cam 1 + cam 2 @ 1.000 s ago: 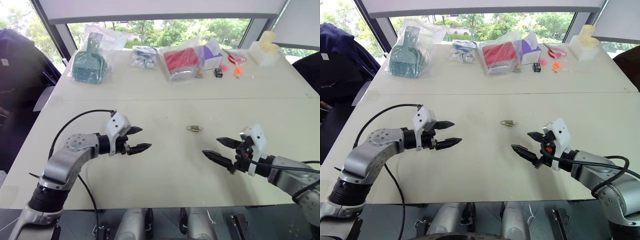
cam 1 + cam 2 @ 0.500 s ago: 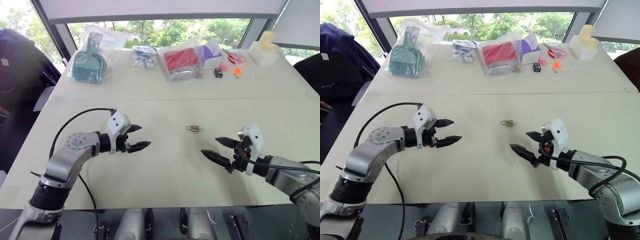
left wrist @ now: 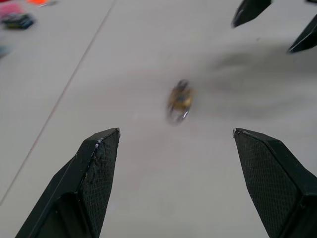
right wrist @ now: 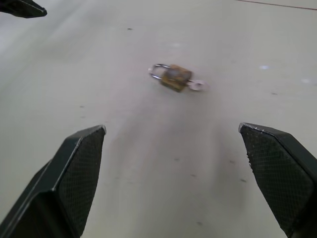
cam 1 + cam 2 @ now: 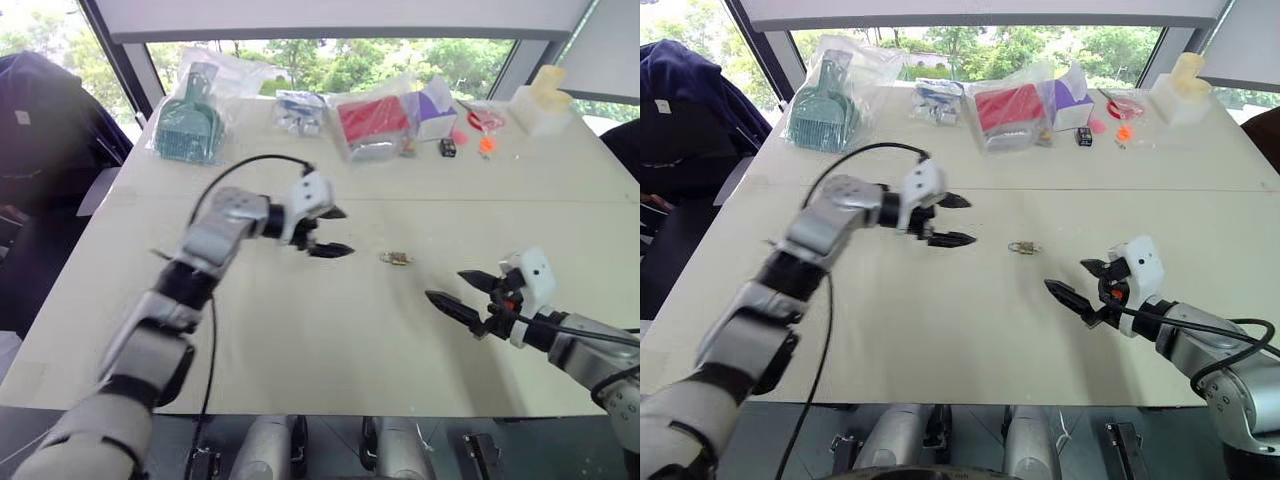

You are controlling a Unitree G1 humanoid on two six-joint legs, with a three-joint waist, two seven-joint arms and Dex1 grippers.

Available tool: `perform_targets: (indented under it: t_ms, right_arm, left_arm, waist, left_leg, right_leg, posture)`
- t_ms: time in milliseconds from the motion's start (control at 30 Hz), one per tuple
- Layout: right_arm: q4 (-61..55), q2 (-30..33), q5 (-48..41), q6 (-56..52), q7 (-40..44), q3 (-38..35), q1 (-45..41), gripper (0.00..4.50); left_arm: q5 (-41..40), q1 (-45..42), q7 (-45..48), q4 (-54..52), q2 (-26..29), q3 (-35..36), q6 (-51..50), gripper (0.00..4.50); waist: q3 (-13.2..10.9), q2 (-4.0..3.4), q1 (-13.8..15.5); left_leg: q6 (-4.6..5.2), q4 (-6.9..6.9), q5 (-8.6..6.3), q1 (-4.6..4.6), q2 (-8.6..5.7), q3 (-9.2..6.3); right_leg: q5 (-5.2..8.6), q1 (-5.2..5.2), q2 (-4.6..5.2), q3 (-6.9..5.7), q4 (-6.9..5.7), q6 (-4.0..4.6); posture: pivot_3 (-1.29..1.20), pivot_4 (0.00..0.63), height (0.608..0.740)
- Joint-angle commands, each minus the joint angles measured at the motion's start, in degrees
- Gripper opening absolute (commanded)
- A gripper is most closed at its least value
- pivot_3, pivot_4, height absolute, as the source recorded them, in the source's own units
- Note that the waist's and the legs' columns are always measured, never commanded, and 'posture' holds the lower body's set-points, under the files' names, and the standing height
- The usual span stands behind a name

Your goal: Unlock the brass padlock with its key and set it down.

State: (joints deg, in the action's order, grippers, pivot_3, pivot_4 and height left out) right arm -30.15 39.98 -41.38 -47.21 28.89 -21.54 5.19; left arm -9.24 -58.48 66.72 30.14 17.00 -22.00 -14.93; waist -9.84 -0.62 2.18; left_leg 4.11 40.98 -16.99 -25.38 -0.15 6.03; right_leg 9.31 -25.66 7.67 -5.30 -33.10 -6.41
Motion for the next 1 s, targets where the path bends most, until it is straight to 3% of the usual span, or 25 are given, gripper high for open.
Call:
perform_targets:
  t_ms: [33,167,300,767,867,1000]
  right_arm:
    - [-4.59,-4.23,-2.46,1.07,-4.97,-3.32,-1.0,4.48]
    - [-8.12,-7.34,-2.13,0.73,-8.95,-3.29,0.68,4.48]
    - [-9.89,-9.39,-2.4,1.06,-11.41,-3.31,2.07,4.48]
    - [-11.24,-10.22,-3.43,0.81,-14.23,-1.83,1.45,4.48]
    - [-11.82,-10.12,-3.99,0.46,-14.89,-2.12,1.66,4.5]
    - [-12.46,-10.14,-4.74,0.03,-15.62,-2.42,2.07,4.5]
  left_arm:
    - [5.8,-6.92,1.0,15.74,-6.1,-2.66,9.22,3.79]
    - [10.69,-12.55,-1.7,32.16,-13.17,-2.78,15.52,3.79]
    - [14.15,-14.74,-6.76,40.83,-17.46,-1.8,19.27,3.79]
    - [21.67,-13.77,-13.65,46.91,-22.35,0.78,20.22,3.79]
    - [22.48,-13.08,-13.57,47.2,-22.58,1.03,19.73,3.0]
    - [23.5,-12.13,-13.69,47.27,-22.59,0.75,20.05,1.48]
  waist:
    - [-0.01,0.03,0.05]
    - [-0.03,0.06,0.09]
    - [-0.05,0.08,-0.09]
    - [-0.03,0.09,0.21]
    - [-0.01,0.1,0.23]
    - [0.0,0.13,0.2]
  left_leg:
    - [0.0,0.0,0.0,-0.01,0.01,-0.01]
    - [0.01,-0.01,0.0,0.0,0.03,-0.04]
    - [0.05,0.0,-0.02,-0.05,0.02,-0.04]
    - [0.14,0.07,-0.07,-0.02,0.01,-0.06]
    - [0.14,0.08,-0.07,0.05,0.01,-0.08]
    - [0.14,0.11,-0.08,0.07,0.01,-0.09]
  right_leg:
    - [0.0,-0.01,-0.01,-0.01,-0.01,0.0]
    - [0.0,-0.03,0.0,-0.01,-0.04,0.0]
    - [0.0,-0.06,0.02,-0.01,-0.01,-0.01]
    - [-0.01,0.01,0.07,-0.02,0.0,-0.01]
    - [-0.01,0.12,0.08,-0.03,0.02,-0.01]
    - [-0.01,0.14,0.08,-0.03,0.02,0.0]
  posture:
    - [0.0,0.15,0.735]
    - [0.0,0.15,0.735]
    - [0.0,0.15,0.735]
    - [0.0,0.15,0.735]
    - [0.0,0.15,0.735]
    - [0.0,0.15,0.735]
